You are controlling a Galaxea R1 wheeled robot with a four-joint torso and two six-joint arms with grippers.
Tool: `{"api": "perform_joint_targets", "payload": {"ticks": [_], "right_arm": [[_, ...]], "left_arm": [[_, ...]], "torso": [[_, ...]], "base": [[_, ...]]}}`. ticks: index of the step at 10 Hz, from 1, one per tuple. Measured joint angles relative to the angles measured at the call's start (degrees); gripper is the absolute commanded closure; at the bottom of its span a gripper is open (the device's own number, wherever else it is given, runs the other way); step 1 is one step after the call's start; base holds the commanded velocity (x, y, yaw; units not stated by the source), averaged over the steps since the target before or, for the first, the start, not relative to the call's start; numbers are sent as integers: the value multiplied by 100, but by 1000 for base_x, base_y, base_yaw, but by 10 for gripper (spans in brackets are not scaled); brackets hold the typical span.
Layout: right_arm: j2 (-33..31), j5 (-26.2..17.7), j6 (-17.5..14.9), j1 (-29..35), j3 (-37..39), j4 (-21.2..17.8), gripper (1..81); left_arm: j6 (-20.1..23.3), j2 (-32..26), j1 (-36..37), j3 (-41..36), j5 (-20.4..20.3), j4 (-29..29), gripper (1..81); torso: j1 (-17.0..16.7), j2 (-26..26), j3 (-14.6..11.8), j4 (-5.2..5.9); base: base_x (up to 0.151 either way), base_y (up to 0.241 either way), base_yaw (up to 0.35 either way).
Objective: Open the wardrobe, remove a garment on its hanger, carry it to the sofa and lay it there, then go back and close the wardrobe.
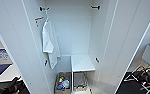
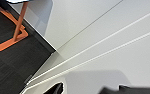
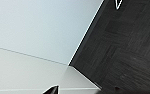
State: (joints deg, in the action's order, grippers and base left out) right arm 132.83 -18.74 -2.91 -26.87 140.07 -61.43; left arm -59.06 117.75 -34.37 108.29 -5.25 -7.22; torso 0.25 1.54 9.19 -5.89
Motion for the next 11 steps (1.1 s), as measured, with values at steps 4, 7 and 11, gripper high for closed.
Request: {"api": "perform_joint_targets", "payload": {"ticks": [4, 7, 11], "right_arm": [[245, -24, -15, -295, -1347, -401, 10], [601, -22, -96, -450, -1915, -522, 10], [1921, 485, -588, -452, -2381, -751, 10]], "left_arm": [[-257, 636, 94, -46, 22, 85, 10], [-378, 1585, -11, 9, -9, 77, 10], [-210, 2909, -124, 108, 297, -400, 10]], "torso": [[2, -2, 2, 0], [2, -2, 2, 0], [9, -6, 6, 0]], "base": [[0, 0, 0], [0, 0, 0], [0, 0, 0]]}}
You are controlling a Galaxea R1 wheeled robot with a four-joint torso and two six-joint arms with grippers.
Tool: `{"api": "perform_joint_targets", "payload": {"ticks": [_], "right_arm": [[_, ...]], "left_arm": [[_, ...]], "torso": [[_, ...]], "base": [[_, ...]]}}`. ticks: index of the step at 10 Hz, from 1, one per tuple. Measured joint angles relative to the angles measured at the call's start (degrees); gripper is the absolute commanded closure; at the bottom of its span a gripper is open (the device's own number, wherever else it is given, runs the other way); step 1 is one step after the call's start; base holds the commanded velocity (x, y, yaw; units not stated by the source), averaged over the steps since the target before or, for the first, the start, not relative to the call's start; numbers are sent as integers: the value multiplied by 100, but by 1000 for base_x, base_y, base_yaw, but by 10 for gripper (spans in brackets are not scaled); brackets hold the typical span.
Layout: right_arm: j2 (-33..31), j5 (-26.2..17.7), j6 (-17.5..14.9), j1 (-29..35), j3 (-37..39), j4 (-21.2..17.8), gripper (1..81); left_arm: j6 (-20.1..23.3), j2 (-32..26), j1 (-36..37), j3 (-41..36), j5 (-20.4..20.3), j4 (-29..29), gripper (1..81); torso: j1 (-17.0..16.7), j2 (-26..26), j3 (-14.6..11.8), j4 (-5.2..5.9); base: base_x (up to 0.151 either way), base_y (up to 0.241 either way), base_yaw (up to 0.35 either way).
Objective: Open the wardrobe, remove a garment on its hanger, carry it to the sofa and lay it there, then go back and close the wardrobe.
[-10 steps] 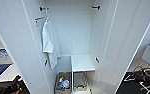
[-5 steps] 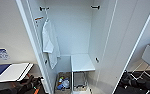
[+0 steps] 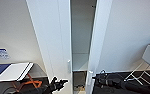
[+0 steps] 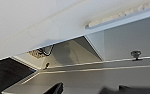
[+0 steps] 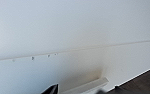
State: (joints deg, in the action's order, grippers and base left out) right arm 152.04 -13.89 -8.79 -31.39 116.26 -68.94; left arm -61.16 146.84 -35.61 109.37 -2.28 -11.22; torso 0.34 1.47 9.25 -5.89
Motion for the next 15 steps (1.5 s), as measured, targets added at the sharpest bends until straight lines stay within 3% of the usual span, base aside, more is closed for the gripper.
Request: {"api": "perform_joint_targets", "payload": {"ticks": [1, 3, 7, 11, 15], "right_arm": [[94, -311, -322, -41, -44, 37, 10], [276, -428, -623, -744, 254, 65, 10], [347, -374, -1425, -1642, 1663, 76, 10], [830, -367, -2498, -2634, 2977, 83, 10], [1345, -171, -3650, -3580, 3985, 85, 10]], "left_arm": [[2, 168, -80, 156, 85, -113, 10], [11, 507, -581, 280, 223, -532, 10], [68, 496, -1794, 490, 349, -1532, 10], [88, 630, -2949, 1039, 299, -2547, 10], [89, 1213, -3867, 2182, -196, -3576, 10]], "torso": [[2, -2, 0, 0], [2, -2, 2, 0], [2, -2, 2, 0], [0, -2, 0, 0], [-7, 2, -5, 0]], "base": [[0, 0, 0], [0, 0, 0], [0, 0, 0], [0, 0, 0], [0, 0, 0]]}}
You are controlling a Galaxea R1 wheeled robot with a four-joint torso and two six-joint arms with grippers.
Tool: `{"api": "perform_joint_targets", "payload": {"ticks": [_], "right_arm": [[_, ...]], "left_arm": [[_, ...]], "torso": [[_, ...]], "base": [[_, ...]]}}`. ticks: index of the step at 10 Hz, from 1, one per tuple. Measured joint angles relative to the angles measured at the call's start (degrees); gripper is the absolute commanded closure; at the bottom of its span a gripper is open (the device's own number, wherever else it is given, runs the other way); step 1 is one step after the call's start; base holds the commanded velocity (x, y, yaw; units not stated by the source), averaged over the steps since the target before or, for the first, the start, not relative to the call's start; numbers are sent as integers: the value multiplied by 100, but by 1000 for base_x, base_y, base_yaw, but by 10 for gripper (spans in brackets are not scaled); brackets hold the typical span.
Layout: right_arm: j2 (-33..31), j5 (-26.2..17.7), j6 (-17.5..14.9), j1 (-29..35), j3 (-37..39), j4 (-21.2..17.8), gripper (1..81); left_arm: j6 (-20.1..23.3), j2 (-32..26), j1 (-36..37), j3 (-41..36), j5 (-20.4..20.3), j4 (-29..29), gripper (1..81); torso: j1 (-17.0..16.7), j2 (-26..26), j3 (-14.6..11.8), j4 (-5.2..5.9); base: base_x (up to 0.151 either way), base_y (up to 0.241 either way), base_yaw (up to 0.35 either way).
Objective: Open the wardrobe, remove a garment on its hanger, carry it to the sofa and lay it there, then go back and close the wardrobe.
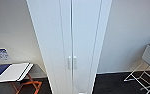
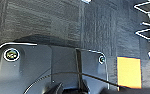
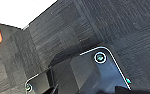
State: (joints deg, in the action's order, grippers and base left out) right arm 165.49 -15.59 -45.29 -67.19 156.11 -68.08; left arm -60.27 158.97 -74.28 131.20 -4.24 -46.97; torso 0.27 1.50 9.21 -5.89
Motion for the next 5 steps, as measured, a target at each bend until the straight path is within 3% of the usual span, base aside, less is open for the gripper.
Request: {"api": "perform_joint_targets", "payload": {"ticks": [3, 5], "right_arm": [[375, 538, -696, -769, 146, 0, 10], [497, 906, -934, -1172, 188, 0, 10]], "left_arm": [[2, 433, -413, 1087, -346, -473, 10], [27, 777, -673, 1709, -540, -667, 10]], "torso": [[-4, 4, -6, 0], [-9, 9, -9, 0]], "base": [[0, 0, 0], [0, 0, 0]]}}
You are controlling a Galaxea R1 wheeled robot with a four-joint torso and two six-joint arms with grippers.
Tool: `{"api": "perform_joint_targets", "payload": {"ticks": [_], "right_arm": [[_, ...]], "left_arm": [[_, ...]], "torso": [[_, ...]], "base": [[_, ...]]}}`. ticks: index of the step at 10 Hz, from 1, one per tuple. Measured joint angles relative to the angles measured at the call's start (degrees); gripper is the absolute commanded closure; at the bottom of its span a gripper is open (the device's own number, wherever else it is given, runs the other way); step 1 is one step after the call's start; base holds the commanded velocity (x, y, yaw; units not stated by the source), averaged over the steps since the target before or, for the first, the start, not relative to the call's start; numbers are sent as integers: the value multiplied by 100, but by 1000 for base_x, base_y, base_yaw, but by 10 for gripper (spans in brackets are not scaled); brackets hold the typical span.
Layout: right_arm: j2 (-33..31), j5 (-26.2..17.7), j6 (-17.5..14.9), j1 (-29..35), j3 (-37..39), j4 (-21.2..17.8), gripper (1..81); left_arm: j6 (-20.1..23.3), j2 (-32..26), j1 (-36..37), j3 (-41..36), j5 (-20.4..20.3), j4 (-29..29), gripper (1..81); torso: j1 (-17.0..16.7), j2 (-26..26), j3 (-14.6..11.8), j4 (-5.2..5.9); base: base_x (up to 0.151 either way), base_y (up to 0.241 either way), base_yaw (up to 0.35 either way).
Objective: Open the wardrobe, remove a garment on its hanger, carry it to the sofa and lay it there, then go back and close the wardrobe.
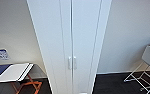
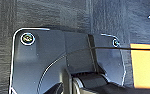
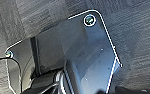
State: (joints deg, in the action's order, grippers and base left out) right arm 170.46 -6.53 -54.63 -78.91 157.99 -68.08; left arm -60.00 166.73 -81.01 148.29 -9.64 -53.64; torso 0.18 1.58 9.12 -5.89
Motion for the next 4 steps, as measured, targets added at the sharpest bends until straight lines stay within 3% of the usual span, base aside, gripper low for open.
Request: {"api": "perform_joint_targets", "payload": {"ticks": [4], "right_arm": [[267, 232, -132, -419, 15, 43, 10]], "left_arm": [[300, 574, -527, 566, -157, -251, 10]], "torso": [[-9, 7, -6, 0]], "base": [[0, 0, 0]]}}
